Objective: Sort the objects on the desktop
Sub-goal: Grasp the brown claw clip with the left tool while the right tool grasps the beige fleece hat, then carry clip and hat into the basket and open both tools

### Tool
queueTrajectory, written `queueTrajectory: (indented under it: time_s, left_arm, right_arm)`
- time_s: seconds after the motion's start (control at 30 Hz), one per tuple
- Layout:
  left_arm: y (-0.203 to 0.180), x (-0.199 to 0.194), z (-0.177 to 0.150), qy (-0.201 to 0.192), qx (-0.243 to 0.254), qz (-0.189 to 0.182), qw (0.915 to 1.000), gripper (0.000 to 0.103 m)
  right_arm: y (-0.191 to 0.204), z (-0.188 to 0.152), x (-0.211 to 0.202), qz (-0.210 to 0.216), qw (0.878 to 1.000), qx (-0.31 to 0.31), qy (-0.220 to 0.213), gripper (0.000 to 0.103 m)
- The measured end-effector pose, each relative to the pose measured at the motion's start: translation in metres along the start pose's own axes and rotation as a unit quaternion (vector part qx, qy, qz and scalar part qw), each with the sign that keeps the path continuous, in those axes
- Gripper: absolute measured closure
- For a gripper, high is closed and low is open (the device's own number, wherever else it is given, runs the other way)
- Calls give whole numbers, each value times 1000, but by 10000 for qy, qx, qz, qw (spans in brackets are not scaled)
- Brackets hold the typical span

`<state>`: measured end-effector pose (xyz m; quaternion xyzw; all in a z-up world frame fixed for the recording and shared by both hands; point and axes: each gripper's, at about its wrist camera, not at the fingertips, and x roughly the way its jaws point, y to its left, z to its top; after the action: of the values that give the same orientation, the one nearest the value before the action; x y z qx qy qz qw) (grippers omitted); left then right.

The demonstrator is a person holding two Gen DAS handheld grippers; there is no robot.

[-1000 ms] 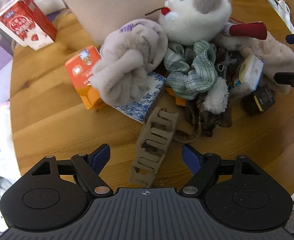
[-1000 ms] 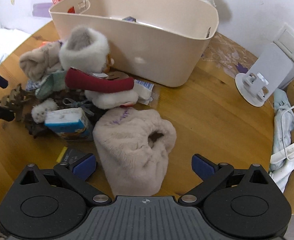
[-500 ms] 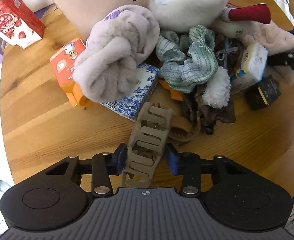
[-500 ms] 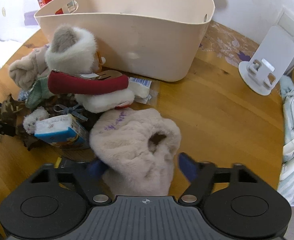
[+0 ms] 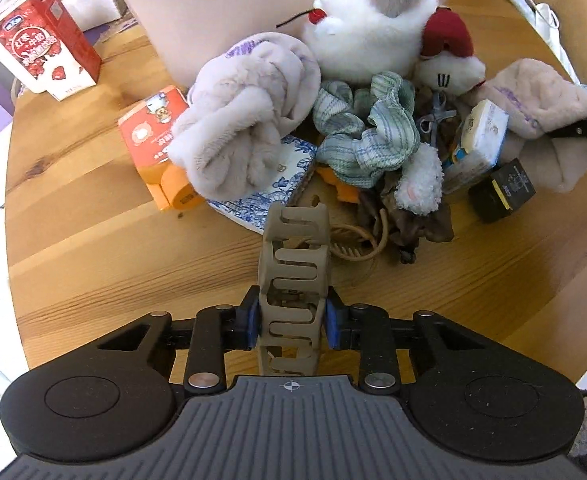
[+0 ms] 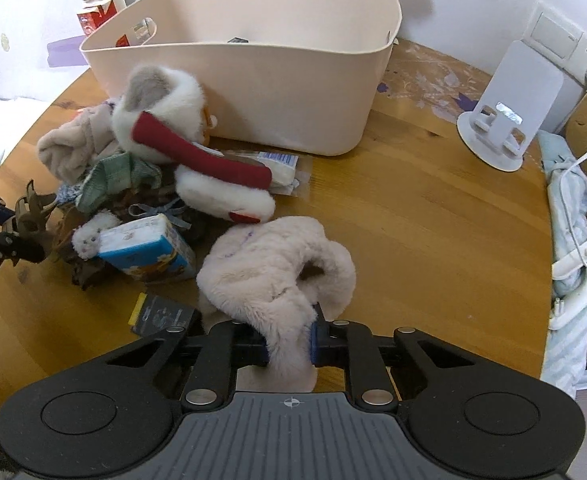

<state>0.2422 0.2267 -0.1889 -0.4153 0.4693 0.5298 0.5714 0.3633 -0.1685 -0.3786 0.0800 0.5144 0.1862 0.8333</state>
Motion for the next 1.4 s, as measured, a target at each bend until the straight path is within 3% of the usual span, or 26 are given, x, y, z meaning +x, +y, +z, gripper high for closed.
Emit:
queueTrajectory:
  time_s: [0.33,0.57,0.7,0.8,1.17,1.4]
  left_arm:
    - [18,-33,-5,-335,-181,-192,9991,71]
    - [30,-61,18,-693,-343,-228,9967,71]
    - [28,-67,37,-855,-426,-72,9954,71]
    - [34,-80,53,-1084,-455,-160,9929,71]
    - [44,-109,119,-1751,-207,170,9842,71]
    - [35,-101,164,-1804,-40,361,9829,71]
  right_arm:
    - [3,-3,-38,-19,9998,29,-217,87]
    - [-4,8,-71,-158,9978,78,-632,87]
    - [-12,21,-84,-250,9965,23,-798,87]
    - [-19,32,-93,-342,9948,-36,-961,87]
    - [-33,88,-108,-643,9854,-218,-1562,87]
    - [-28,132,-95,-638,9809,-266,-1818,87]
